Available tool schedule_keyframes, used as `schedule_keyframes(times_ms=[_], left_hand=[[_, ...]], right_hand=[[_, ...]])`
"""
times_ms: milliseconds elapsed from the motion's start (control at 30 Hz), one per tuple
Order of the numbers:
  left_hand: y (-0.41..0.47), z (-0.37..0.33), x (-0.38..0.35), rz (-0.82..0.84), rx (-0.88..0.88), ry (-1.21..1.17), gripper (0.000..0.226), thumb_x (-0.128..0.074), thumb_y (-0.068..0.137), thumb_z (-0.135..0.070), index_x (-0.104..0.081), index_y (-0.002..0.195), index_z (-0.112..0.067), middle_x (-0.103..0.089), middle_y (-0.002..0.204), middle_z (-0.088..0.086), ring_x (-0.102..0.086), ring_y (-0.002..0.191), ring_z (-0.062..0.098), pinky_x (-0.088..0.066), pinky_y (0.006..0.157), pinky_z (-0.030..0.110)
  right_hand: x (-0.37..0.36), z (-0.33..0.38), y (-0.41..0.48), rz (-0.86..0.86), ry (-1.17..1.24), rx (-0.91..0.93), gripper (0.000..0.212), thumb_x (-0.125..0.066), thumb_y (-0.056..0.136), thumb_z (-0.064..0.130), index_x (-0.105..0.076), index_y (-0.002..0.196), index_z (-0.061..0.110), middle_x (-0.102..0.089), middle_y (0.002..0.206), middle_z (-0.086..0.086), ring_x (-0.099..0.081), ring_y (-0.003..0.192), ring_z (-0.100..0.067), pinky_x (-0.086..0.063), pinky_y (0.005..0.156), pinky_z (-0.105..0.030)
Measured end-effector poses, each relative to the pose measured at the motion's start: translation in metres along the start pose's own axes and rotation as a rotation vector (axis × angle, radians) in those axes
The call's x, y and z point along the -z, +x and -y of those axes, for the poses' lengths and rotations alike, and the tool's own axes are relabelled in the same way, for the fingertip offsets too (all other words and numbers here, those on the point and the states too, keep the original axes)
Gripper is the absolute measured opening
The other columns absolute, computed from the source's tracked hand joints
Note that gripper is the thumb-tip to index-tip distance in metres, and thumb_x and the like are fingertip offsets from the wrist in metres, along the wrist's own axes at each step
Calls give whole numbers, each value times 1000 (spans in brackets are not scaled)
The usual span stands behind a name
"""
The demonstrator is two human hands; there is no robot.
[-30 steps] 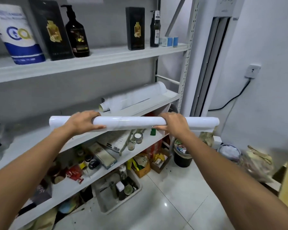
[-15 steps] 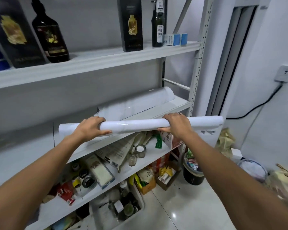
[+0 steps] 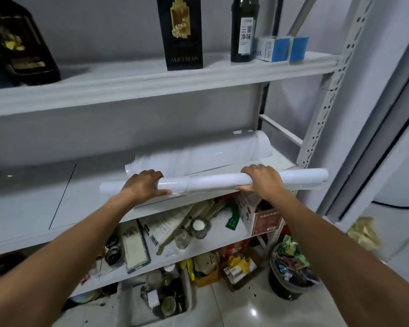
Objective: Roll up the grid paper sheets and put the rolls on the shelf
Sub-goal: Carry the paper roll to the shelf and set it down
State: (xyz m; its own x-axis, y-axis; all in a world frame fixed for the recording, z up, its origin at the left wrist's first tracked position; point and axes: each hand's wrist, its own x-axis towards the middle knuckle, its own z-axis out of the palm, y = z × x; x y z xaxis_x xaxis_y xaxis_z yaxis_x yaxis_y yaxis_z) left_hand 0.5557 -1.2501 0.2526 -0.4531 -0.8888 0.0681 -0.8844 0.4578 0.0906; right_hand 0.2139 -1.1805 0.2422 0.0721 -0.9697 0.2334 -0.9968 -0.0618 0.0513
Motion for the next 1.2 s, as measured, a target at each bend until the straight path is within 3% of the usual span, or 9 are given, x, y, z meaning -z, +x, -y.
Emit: schedule_keyframes(times_ms=[300,400,533,733,900,1033,1200], left_hand=[[94,20,-84,-5,112,128,65,-54,77,-62,-49,123,-16,-58,113,7,-53,101,22,-41,82,31],[118,27,-106,23,161,25,60,-56,78,-59,-46,126,-23,-57,113,5,-50,104,22,-37,87,32],[138,36,-125,48,174,-20,57,-55,79,-57,-44,128,-30,-55,117,0,-47,108,20,-34,90,33],[144,34,-127,-158,102,-11,60,-68,69,-53,-47,118,-24,-55,109,5,-51,97,26,-40,83,37],[142,25,-121,-122,80,14,73,-46,65,-74,-39,119,-25,-56,108,6,-53,96,27,-43,83,38],[141,20,-118,-84,60,30,79,-72,63,-53,-38,128,-24,-51,122,7,-46,110,26,-36,94,39],[141,5,-114,-95,81,14,76,-74,68,-39,-40,132,-19,-46,130,6,-40,117,26,-30,98,37]], right_hand=[[-88,-38,101,65,70,98,56,-62,76,59,-58,115,19,-62,105,-5,-57,96,-26,-41,81,-35],[-119,-47,134,102,108,125,57,-64,75,59,-60,113,17,-63,101,-7,-57,92,-26,-41,78,-35],[-153,-56,167,159,147,165,61,-59,77,62,-55,119,18,-59,109,-4,-54,99,-24,-39,84,-34],[-163,-66,192,120,242,244,68,-61,74,63,-54,120,14,-56,112,-5,-52,102,-26,-40,89,-39],[-166,-79,190,35,231,316,80,-47,66,76,-52,121,18,-57,111,-3,-54,96,-24,-46,85,-39],[-164,-86,191,34,222,380,79,-59,67,70,-49,126,20,-55,119,-4,-52,102,-26,-45,89,-41],[-159,-93,190,2,212,464,78,-64,68,65,-49,129,18,-58,116,-4,-56,101,-28,-47,89,-41]])
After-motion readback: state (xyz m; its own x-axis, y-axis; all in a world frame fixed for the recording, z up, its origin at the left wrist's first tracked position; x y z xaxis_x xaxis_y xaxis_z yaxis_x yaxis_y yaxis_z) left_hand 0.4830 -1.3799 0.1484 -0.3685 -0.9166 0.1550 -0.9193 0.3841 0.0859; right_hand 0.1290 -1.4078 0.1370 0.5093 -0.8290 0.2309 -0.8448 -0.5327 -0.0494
